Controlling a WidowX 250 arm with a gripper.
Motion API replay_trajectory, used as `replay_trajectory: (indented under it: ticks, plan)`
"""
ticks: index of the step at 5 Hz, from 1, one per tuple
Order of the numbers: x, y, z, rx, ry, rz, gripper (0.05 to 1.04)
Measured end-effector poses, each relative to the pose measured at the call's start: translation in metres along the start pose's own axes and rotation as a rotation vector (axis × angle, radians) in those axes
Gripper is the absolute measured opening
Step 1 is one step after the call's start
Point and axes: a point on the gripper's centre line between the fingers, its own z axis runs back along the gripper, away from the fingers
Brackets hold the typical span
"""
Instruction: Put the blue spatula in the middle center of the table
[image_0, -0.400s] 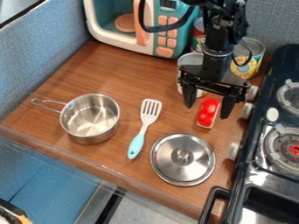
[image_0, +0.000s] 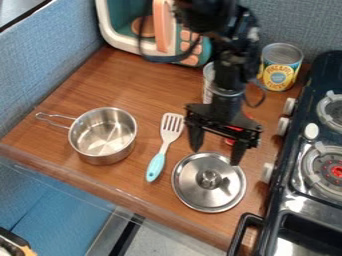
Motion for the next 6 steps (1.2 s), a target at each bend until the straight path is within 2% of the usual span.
replay_trajectory:
  ticks: [1,2,3,4,5,6]
  plan:
    - [-0.029,0.023,0.006,-0.007,-0.051,0.036,1.0]
    - [-0.051,0.042,0.011,0.009,-0.09,0.043,1.0]
    - [-0.055,0.053,0.007,0.019,-0.106,0.043,1.0]
    - [-0.051,0.054,0.0,0.024,-0.093,0.046,1.0]
    - [-0.046,0.061,-0.014,0.032,-0.058,0.061,1.0]
    - [-0.043,0.07,-0.024,0.027,-0.036,0.075,0.94]
